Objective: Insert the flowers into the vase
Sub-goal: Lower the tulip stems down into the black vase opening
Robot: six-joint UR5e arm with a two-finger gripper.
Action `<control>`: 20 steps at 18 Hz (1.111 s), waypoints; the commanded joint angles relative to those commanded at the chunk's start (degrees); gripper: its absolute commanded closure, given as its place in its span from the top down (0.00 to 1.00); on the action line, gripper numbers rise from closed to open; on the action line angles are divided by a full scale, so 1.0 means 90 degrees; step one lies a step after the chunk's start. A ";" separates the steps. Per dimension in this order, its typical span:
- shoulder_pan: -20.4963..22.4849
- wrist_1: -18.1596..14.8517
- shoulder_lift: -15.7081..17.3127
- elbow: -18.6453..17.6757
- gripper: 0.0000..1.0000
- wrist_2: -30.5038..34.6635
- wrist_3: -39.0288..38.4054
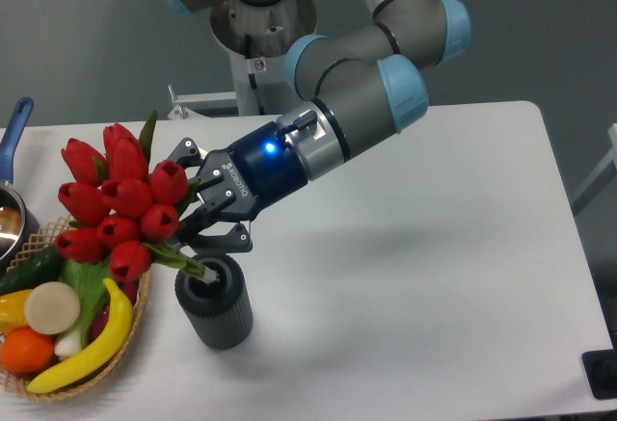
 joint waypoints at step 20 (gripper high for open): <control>0.0176 -0.0010 -0.0576 -0.0742 0.31 0.0049 0.1035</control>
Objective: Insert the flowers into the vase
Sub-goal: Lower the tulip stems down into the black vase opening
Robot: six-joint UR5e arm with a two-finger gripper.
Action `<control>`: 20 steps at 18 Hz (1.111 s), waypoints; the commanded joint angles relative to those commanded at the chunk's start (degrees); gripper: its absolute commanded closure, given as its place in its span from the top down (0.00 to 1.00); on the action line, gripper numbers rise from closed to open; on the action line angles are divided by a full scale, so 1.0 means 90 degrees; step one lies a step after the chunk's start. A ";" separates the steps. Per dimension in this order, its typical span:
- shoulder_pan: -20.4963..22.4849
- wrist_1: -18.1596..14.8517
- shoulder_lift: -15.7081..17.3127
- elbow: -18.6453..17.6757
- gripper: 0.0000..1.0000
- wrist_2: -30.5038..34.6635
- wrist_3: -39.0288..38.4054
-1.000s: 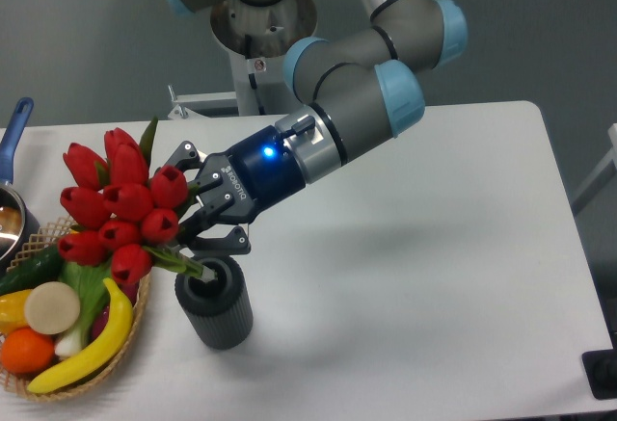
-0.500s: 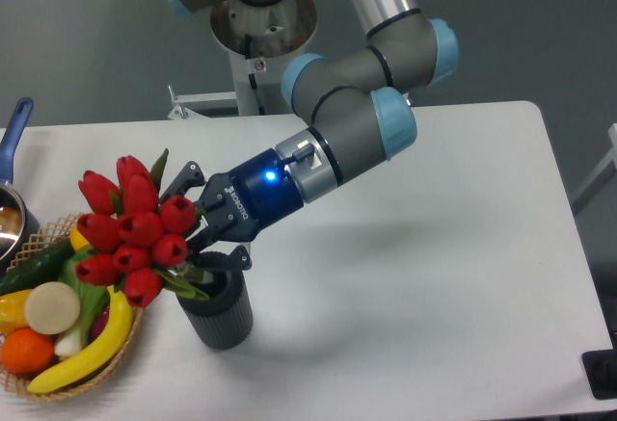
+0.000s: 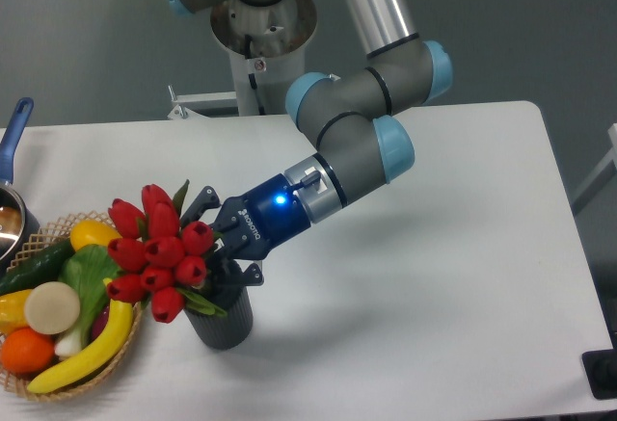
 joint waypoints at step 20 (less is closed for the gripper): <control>0.0225 0.0000 -0.0137 -0.0264 0.87 0.0186 0.0303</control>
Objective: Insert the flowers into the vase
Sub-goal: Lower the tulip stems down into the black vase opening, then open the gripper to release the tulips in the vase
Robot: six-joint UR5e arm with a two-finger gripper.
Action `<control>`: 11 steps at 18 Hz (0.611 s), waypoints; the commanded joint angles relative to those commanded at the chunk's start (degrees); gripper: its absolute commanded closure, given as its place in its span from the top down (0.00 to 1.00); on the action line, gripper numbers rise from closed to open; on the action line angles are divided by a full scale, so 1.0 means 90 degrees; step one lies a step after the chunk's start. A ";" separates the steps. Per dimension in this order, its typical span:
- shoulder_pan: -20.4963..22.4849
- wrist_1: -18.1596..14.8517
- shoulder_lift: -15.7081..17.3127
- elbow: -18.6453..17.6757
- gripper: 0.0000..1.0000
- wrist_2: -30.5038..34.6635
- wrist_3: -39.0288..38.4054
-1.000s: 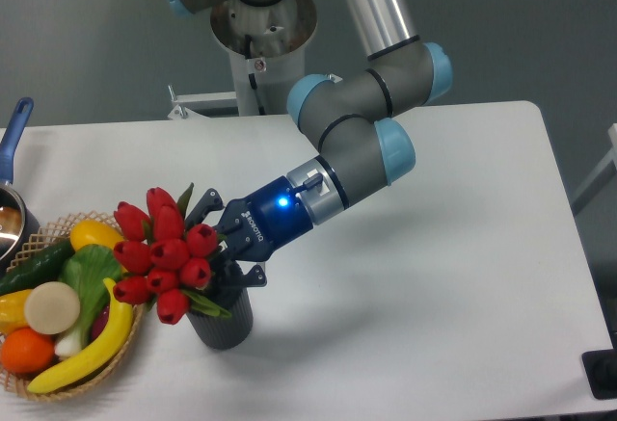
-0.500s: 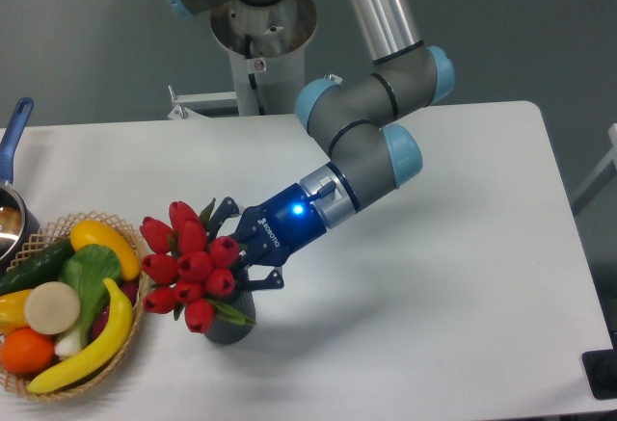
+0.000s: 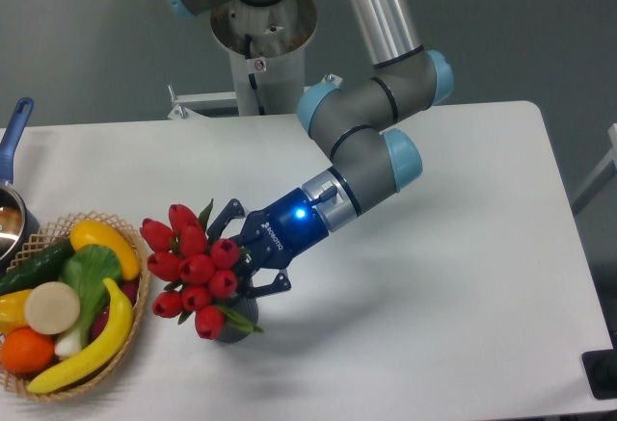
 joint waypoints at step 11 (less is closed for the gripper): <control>0.0322 0.0049 0.0555 -0.0351 1.00 0.0982 0.0293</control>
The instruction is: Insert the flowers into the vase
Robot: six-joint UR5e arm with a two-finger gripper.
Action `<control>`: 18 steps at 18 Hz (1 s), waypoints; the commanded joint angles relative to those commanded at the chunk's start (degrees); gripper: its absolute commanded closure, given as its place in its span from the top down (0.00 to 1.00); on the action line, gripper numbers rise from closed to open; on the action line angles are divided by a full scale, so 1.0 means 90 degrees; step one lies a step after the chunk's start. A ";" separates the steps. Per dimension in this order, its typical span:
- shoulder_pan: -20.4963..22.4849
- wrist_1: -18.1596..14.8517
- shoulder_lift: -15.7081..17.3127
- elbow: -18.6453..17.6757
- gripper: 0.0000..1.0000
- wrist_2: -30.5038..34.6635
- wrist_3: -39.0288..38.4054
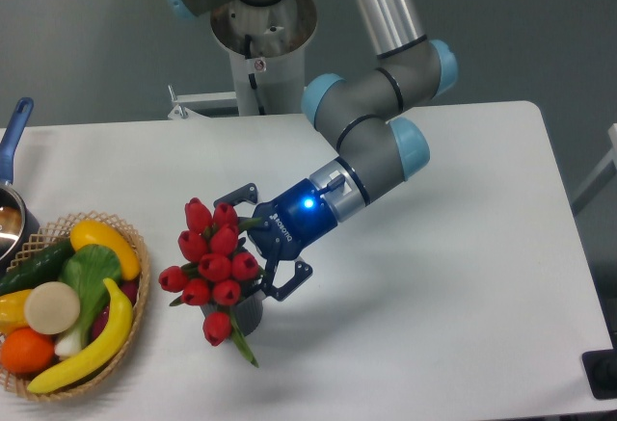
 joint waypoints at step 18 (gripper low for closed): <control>0.1229 -0.0039 0.1133 0.0389 1.00 0.3125 0.0000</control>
